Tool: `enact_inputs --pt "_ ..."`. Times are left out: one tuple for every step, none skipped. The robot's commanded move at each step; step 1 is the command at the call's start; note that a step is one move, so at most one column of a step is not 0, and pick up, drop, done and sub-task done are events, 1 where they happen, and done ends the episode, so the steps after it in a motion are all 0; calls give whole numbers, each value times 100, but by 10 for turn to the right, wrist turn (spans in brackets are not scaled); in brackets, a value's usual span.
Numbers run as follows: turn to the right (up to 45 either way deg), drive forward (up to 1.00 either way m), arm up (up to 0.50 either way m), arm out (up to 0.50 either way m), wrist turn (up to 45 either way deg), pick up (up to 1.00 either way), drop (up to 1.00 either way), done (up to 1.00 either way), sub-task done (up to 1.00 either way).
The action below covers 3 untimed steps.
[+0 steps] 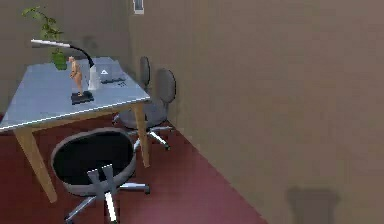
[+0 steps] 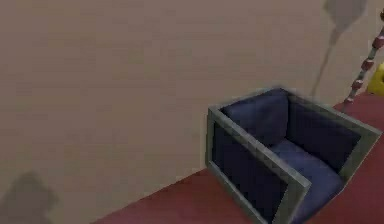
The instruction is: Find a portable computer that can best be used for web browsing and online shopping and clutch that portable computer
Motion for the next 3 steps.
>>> enact_inputs --pt "0 100 0 0 0 0 0 0 0" --pt "0 30 0 0 0 0 0 0 0" --pt "-450 0 0 0 0 0 0 0 0"
